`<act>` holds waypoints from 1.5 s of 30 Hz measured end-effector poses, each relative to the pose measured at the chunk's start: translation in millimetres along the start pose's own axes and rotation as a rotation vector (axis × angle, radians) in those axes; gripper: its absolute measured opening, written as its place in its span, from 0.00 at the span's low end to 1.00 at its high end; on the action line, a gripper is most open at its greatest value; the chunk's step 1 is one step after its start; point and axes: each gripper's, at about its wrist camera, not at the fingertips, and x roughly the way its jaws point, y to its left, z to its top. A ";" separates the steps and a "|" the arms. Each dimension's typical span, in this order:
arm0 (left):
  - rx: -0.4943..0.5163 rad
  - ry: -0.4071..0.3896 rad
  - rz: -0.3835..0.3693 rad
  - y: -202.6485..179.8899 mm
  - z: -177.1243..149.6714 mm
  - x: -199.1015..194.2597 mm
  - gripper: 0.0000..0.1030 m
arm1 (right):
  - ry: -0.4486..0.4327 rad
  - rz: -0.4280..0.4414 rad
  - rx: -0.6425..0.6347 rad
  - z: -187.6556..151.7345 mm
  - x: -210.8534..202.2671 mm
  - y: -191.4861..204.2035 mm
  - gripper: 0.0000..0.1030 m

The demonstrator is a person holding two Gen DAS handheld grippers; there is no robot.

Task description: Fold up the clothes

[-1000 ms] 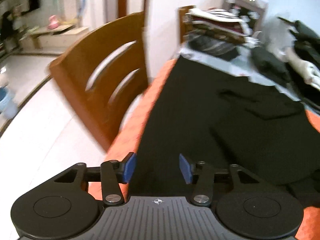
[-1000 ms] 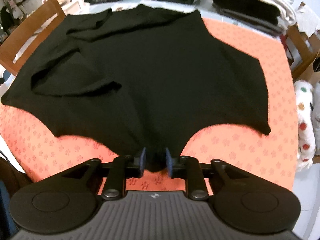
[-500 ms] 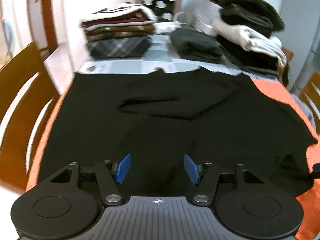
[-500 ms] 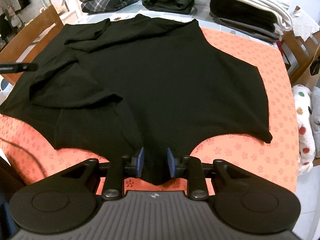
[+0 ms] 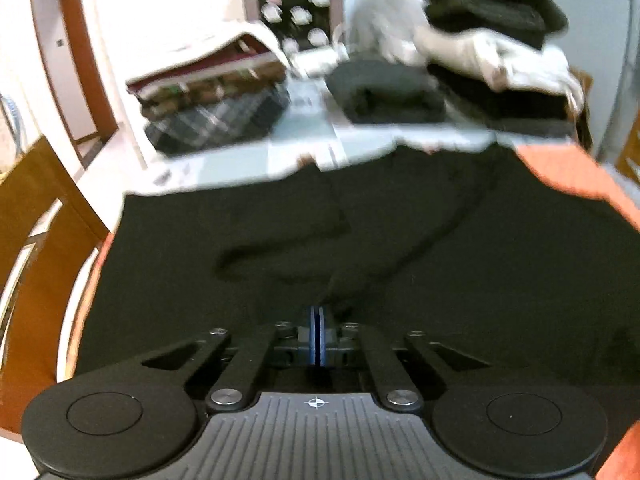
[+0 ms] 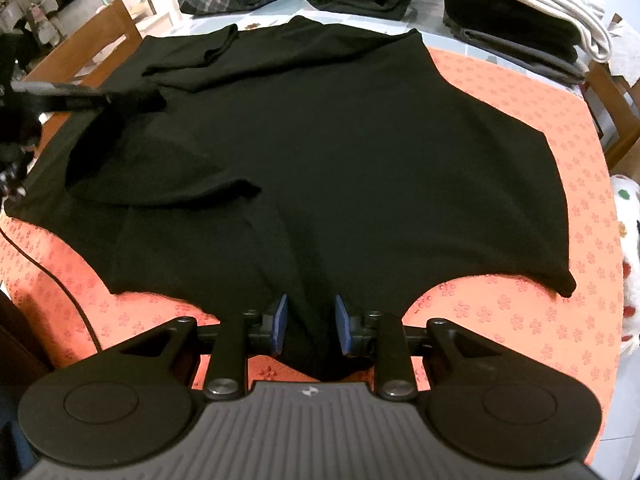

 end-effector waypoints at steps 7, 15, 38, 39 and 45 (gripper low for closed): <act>-0.093 -0.066 0.005 21.8 71.1 3.4 0.04 | -0.003 0.006 0.033 -1.6 3.4 -5.2 0.29; -0.152 -0.102 0.054 23.7 141.0 49.1 0.04 | -0.014 0.007 0.085 -3.8 7.4 -10.3 0.29; 0.096 0.175 -0.059 20.5 74.6 85.7 0.53 | -0.037 -0.033 0.117 4.1 4.8 -8.6 0.32; 0.098 0.181 -0.054 19.9 68.3 85.0 0.52 | -0.039 -0.031 0.109 5.9 4.5 -8.0 0.32; 0.099 0.130 -0.009 24.7 44.5 62.1 0.09 | -0.058 -0.011 0.047 18.8 3.4 -2.2 0.33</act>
